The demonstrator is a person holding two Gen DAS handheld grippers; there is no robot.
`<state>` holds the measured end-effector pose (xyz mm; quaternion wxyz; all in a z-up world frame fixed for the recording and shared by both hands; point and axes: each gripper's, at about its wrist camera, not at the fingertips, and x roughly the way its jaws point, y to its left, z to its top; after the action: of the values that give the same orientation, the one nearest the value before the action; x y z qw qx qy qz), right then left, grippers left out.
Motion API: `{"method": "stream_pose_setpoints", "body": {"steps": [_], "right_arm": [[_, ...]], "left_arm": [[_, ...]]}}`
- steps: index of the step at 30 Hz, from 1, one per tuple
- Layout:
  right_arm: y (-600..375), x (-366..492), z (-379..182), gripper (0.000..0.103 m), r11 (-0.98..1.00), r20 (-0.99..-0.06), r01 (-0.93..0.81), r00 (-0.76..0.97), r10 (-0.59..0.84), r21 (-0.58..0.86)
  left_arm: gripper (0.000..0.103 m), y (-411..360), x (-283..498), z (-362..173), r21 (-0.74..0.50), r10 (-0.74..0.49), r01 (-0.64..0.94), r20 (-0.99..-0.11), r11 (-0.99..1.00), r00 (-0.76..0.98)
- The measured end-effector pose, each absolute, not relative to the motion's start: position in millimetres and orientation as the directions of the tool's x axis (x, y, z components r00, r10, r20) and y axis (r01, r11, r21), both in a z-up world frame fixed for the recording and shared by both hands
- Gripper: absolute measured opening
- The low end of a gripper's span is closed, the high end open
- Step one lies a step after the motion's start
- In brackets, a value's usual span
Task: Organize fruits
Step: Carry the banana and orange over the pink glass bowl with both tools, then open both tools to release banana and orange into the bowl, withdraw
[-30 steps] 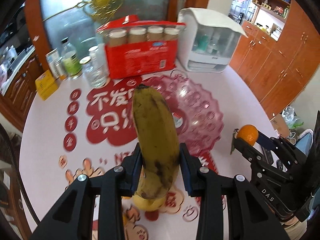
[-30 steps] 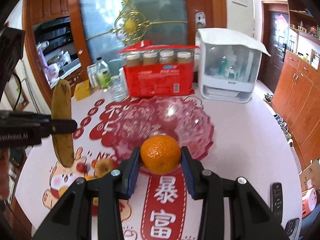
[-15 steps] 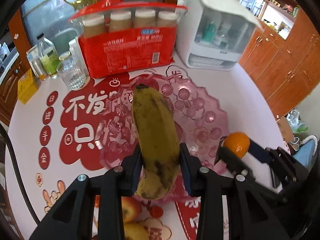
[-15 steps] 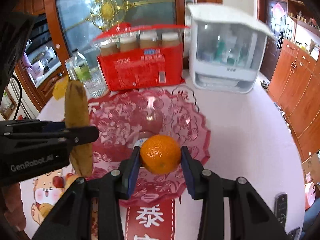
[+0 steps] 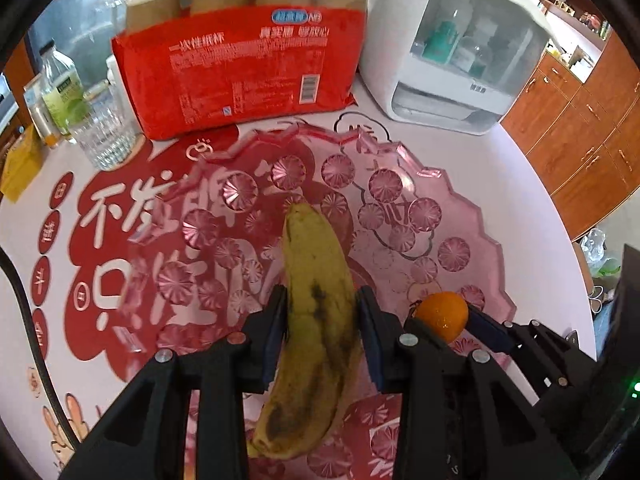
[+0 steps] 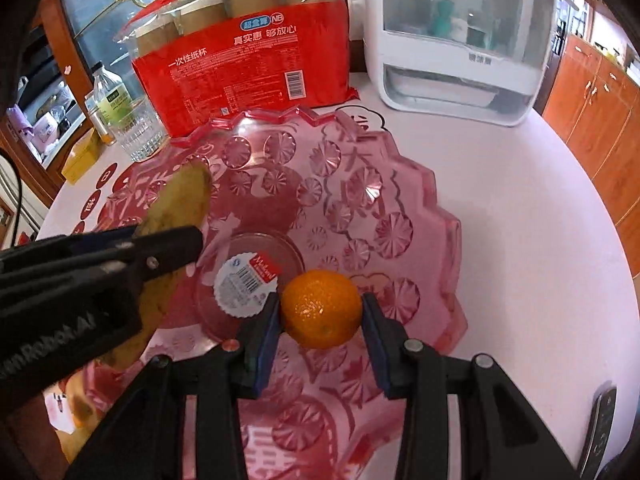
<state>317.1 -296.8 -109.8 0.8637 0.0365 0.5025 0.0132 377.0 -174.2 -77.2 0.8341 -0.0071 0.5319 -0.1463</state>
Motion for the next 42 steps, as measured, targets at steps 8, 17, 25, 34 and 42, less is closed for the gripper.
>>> {"method": "stream_pose_setpoints", "body": {"steps": [8,17,25,34,42], "right_arm": [[-289,323,-116,0.043,0.999,-0.884,-0.034,0.465,0.048,0.036],[-284,311,-107,0.057,0.997,-0.868,-0.051,0.490,0.081,0.064],[-285,304,-98,0.057,0.998,-0.853,-0.032,0.517,0.065,0.056],[-288,300,-99,0.057,0.992,-0.834,0.001,0.541,0.109,0.130],[-272,290,-92,0.057,0.999,-0.825,-0.022,0.563,0.047,0.041]], "left_arm": [[0.033,-178,382,-103,-0.161,-0.229,0.218,-0.912,0.963,0.340],[0.092,-174,365,-70,-0.069,-0.173,0.235,-0.872,0.970,0.458],[0.092,-169,354,-61,-0.051,-0.158,0.234,-0.870,0.971,0.467],[0.092,-158,344,-62,-0.083,-0.183,0.224,-0.859,0.971,0.477],[0.092,-150,331,-54,-0.022,-0.132,0.215,-0.848,0.976,0.513]]}}
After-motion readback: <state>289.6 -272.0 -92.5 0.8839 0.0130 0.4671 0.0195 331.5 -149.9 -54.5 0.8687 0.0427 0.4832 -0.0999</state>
